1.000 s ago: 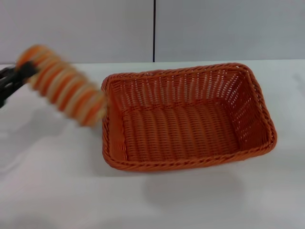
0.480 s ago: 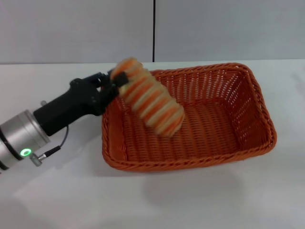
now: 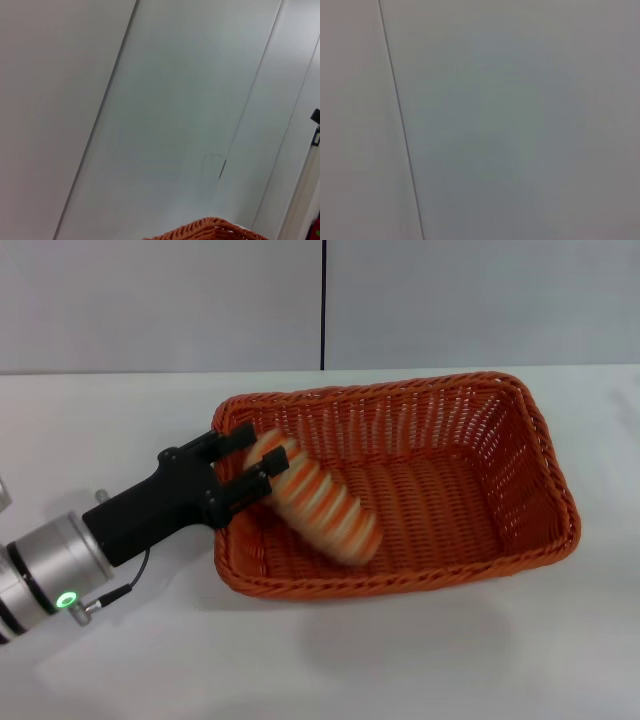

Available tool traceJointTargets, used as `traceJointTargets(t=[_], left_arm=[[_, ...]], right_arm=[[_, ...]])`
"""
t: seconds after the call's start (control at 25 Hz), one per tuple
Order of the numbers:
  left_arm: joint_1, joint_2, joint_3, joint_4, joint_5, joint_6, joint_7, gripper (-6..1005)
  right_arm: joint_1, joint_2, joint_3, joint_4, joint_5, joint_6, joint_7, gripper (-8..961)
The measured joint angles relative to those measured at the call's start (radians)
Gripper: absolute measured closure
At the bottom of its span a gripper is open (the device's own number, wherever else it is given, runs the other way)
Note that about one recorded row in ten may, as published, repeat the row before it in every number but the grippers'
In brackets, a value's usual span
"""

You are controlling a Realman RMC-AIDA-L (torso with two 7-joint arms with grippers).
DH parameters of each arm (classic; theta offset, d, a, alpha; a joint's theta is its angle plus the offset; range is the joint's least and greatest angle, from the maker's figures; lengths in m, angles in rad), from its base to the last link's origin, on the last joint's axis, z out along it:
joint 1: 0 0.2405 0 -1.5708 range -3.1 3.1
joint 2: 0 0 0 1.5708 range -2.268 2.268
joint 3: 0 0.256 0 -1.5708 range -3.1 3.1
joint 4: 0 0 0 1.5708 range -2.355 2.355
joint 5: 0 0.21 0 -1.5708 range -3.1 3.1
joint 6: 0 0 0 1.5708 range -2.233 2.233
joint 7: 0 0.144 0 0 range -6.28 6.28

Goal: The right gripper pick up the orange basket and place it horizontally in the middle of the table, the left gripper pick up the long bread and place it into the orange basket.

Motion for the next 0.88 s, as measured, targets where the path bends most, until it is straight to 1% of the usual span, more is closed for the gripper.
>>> traceJointTargets(t=[0.04,0.24,0.32,0.36,0.4,0.44,0.52,0.56,0.6,0.64,0.72,0.76,0.88], left_arm=[[0.01,0.001,0.0,0.0,0.001,0.01,0.001,469],[0.035,0.003,-0.001,0.003,0.001,0.044,0.003,236],[0.053,0.004,-0.021,0.012,-0.007,0.072,0.003,219],[0.08,0.006,-0.075,0.029,-0.015,0.114,0.004,210],[0.08,0.006,-0.075,0.029,-0.015,0.114,0.004,202],[0.092,0.007,-0.104,0.039,-0.017,0.138,0.004,193],[0.126,0.009,-0.189,0.063,-0.022,0.2,0.003,176],[0.15,0.009,-0.25,0.077,-0.024,0.23,0.006,167],[0.15,0.009,-0.25,0.077,-0.024,0.23,0.006,159],[0.179,0.009,-0.308,0.087,-0.025,0.235,0.012,150],[0.188,0.009,-0.322,0.089,-0.025,0.239,0.014,150],[0.221,0.01,-0.356,0.105,-0.025,0.261,0.018,150],[0.237,0.011,-0.368,0.119,-0.026,0.271,0.018,151]], right_arm=[[0.004,0.0,0.001,0.005,0.002,-0.001,-0.003,440],[0.032,0.002,0.027,0.046,0.005,-0.001,-0.017,440],[0.036,0.002,0.03,0.054,0.006,0.0,-0.021,440],[0.041,0.002,0.032,0.068,0.006,0.0,-0.027,440],[0.041,0.002,0.032,0.068,0.006,0.0,-0.027,440],[0.044,0.001,0.032,0.076,0.008,0.0,-0.028,440],[0.047,0.002,0.034,0.088,0.013,0.0,-0.036,440],[0.053,0.003,0.035,0.104,0.017,0.001,-0.058,440],[0.053,0.003,0.035,0.104,0.017,0.001,-0.058,440],[0.062,0.003,0.038,0.127,0.019,0.002,-0.079,440],[0.067,0.003,0.041,0.14,0.023,0.002,-0.085,440],[0.075,0.004,0.046,0.169,0.035,0.002,-0.104,440],[0.086,0.004,0.047,0.206,0.045,0.002,-0.137,440]])
